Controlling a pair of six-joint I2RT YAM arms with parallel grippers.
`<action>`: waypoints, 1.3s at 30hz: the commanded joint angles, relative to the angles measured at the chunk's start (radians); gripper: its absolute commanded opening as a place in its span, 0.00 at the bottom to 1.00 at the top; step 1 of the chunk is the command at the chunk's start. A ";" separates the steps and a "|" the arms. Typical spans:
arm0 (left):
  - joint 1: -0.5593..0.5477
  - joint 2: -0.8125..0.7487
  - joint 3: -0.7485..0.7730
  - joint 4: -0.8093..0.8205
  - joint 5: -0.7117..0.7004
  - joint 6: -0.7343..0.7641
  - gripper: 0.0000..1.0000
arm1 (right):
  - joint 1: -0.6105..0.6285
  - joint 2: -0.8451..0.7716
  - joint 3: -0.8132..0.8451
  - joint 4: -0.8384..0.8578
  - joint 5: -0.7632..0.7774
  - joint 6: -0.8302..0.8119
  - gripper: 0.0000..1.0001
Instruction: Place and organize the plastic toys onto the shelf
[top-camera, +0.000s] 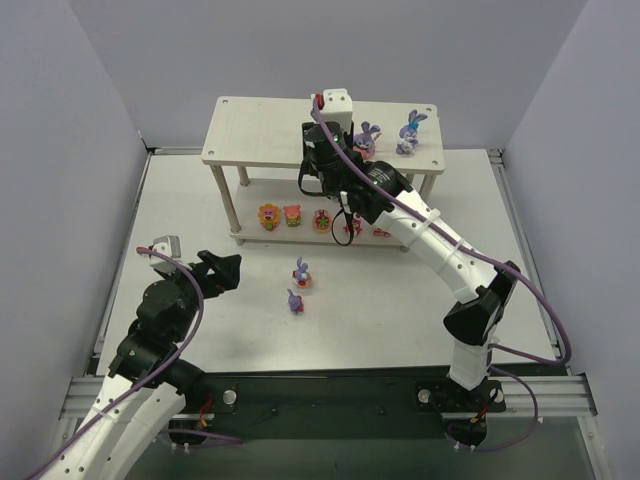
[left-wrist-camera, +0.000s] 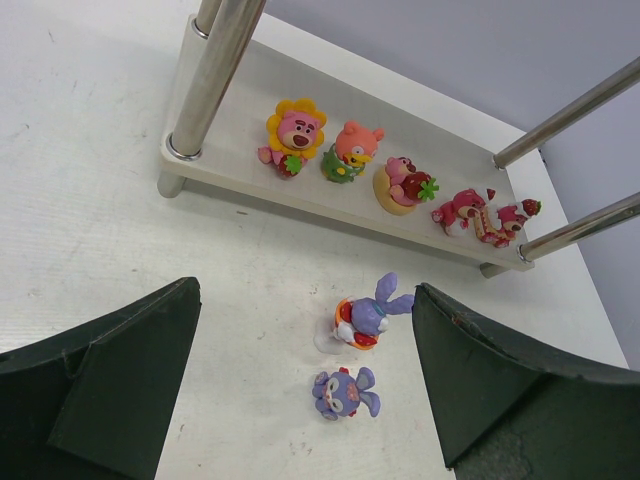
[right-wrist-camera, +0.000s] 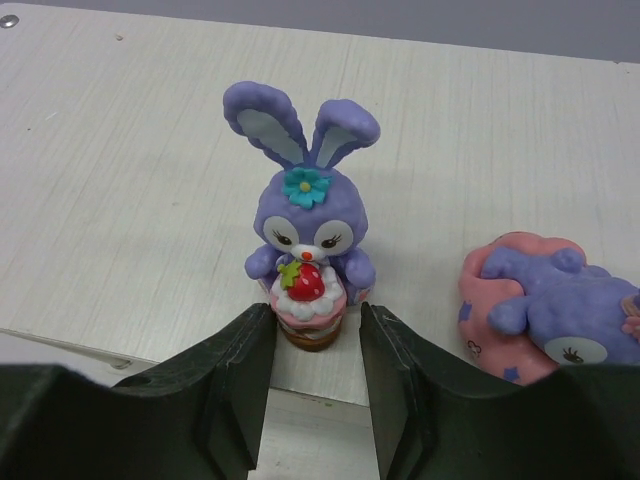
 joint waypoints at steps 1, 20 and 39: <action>-0.003 0.000 0.010 0.038 0.002 -0.002 0.97 | -0.010 0.015 0.046 -0.012 0.023 -0.007 0.41; -0.003 -0.007 0.007 0.036 0.002 -0.002 0.97 | 0.000 -0.031 0.040 -0.021 -0.022 -0.012 0.45; -0.003 -0.004 0.014 0.024 0.001 -0.005 0.97 | 0.109 -0.286 -0.195 0.079 -0.002 -0.131 0.51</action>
